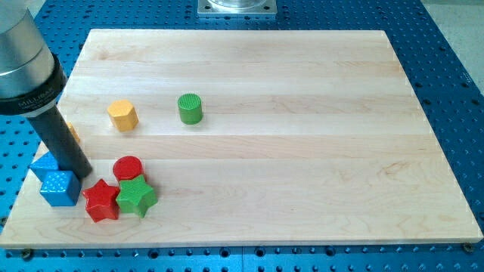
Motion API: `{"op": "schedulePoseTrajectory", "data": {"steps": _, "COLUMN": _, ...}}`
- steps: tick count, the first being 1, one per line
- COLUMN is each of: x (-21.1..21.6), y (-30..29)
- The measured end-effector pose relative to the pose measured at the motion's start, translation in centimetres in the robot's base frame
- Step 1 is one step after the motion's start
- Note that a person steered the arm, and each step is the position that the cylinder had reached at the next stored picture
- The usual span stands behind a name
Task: Push the blue blocks into the red star
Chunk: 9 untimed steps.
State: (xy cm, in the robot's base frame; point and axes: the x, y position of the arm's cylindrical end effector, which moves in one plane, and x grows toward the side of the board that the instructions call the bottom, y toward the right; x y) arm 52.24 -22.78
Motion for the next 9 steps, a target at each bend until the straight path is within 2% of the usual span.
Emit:
{"op": "schedulePoseTrajectory", "data": {"steps": 3, "x": -2.3, "y": -0.2}}
{"op": "schedulePoseTrajectory", "data": {"steps": 6, "x": -2.6, "y": -7.6}}
{"op": "schedulePoseTrajectory", "data": {"steps": 8, "x": -2.4, "y": -1.3}}
{"op": "schedulePoseTrajectory", "data": {"steps": 9, "x": -2.6, "y": -6.6}}
